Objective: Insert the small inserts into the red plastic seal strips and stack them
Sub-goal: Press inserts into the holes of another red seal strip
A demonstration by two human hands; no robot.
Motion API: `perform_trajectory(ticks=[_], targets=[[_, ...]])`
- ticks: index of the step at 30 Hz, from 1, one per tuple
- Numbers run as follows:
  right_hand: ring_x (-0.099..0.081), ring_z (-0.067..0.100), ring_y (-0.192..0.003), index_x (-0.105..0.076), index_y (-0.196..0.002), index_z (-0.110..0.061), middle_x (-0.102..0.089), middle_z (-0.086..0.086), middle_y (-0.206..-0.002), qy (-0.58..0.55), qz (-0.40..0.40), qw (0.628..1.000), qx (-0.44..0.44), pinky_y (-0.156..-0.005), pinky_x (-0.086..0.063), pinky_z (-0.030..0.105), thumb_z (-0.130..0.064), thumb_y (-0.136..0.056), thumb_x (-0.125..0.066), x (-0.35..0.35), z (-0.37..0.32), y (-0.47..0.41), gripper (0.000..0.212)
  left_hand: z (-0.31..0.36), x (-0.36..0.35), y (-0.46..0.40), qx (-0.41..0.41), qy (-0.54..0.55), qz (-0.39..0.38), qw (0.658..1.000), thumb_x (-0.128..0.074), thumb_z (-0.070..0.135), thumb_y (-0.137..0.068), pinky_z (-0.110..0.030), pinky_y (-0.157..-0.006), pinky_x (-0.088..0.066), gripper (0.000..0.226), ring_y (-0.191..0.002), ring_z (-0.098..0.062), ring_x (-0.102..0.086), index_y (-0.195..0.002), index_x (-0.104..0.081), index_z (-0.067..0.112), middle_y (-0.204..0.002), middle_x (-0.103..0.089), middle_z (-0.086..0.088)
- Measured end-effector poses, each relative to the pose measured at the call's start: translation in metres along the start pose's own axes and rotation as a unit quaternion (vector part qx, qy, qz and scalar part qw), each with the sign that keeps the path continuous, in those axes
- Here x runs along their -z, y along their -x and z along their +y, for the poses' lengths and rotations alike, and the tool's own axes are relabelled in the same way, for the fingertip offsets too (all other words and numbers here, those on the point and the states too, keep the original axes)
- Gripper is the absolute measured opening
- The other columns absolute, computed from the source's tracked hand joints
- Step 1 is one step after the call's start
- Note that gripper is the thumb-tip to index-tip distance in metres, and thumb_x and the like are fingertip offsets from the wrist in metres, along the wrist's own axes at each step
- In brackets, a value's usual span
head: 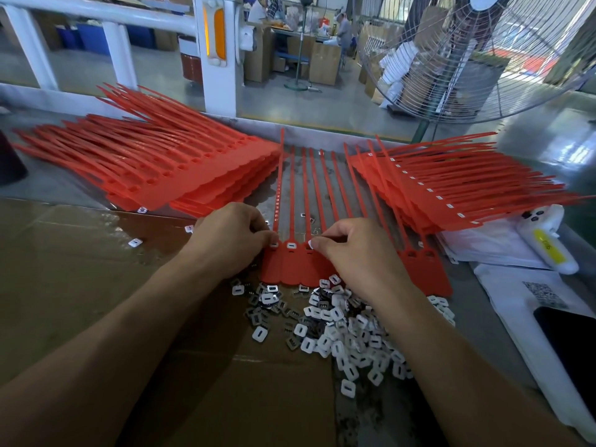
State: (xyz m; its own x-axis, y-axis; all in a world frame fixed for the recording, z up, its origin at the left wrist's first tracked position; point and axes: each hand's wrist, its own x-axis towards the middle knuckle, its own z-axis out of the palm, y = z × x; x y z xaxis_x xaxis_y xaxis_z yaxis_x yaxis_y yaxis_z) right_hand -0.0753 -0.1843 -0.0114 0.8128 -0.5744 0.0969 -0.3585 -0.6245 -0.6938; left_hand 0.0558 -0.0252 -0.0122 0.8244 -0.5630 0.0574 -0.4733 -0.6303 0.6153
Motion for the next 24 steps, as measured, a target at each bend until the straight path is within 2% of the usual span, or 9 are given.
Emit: perform_trajectory(ticks=[3, 9, 11, 15, 18, 24], targets=[[-0.062, -0.006, -0.081, -0.077, -0.102, -0.025, -0.069, -0.018, -0.086, -0.012, -0.006, 1.000, 0.010, -0.060, -0.036, 0.009, -0.033, -0.098, -0.068, 0.0035, 0.0030, 0.0005, 0.013, 0.0001, 0.0001, 0.0000, 0.001, 0.002, 0.002, 1.000, -0.076, 0.046, -0.085, -0.045, -0.092, -0.051, 0.020, -0.077, -0.005, -0.061, -0.077, -0.070, 0.029, -0.078, -0.066, 0.013], [-0.063, -0.007, -0.092, -0.078, -0.111, -0.026, -0.073, -0.015, -0.105, -0.001, 0.005, 0.999, 0.045, -0.067, -0.041, -0.001, -0.025, -0.099, -0.069, 0.0021, 0.0040, 0.0031, 0.015, 0.0002, -0.0002, -0.0003, 0.000, 0.001, -0.001, 1.000, -0.075, 0.045, -0.087, -0.047, -0.094, -0.051, 0.020, -0.080, -0.010, -0.063, -0.079, -0.071, 0.027, -0.081, -0.068, 0.011], [-0.065, -0.005, -0.096, -0.078, -0.114, -0.027, -0.074, -0.015, -0.109, 0.004, 0.004, 0.998, 0.062, -0.076, -0.045, 0.004, -0.024, -0.099, -0.069, 0.0012, 0.0031, 0.0044, 0.018, 0.0001, 0.0000, -0.0002, 0.000, 0.000, -0.001, 1.000, -0.075, 0.045, -0.087, -0.047, -0.094, -0.051, 0.020, -0.081, -0.012, -0.064, -0.080, -0.071, 0.027, -0.082, -0.068, 0.011], [-0.065, 0.003, -0.103, -0.077, -0.118, -0.027, -0.073, -0.011, -0.114, 0.040, 0.001, 0.995, 0.093, -0.095, -0.054, 0.029, -0.024, -0.100, -0.068, -0.0019, -0.0002, 0.0055, 0.021, 0.0003, 0.0001, -0.0001, -0.002, -0.002, -0.004, 1.000, -0.075, 0.045, -0.087, -0.046, -0.093, -0.052, 0.019, -0.083, -0.012, -0.064, -0.081, -0.071, 0.027, -0.083, -0.069, 0.010], [-0.064, 0.010, -0.104, -0.076, -0.120, -0.027, -0.067, -0.007, -0.116, 0.095, -0.007, 0.989, 0.116, -0.095, -0.055, 0.037, -0.027, -0.101, -0.065, -0.0041, -0.0027, 0.0058, 0.022, 0.0006, -0.0003, 0.0001, -0.003, 0.002, -0.002, 1.000, -0.075, 0.045, -0.087, -0.047, -0.093, -0.052, 0.019, -0.082, -0.013, -0.065, -0.080, -0.071, 0.028, -0.082, -0.069, 0.010], [-0.062, 0.010, -0.100, -0.077, -0.113, -0.027, -0.064, -0.008, -0.110, 0.115, 0.003, 0.985, 0.129, -0.091, -0.055, 0.037, -0.026, -0.099, -0.068, -0.0053, -0.0043, 0.0052, 0.017, 0.0002, -0.0009, -0.0002, -0.003, 0.004, 0.003, 1.000, -0.076, 0.045, -0.087, -0.048, -0.095, -0.050, 0.019, -0.083, -0.013, -0.064, -0.080, -0.071, 0.028, -0.082, -0.068, 0.011]])
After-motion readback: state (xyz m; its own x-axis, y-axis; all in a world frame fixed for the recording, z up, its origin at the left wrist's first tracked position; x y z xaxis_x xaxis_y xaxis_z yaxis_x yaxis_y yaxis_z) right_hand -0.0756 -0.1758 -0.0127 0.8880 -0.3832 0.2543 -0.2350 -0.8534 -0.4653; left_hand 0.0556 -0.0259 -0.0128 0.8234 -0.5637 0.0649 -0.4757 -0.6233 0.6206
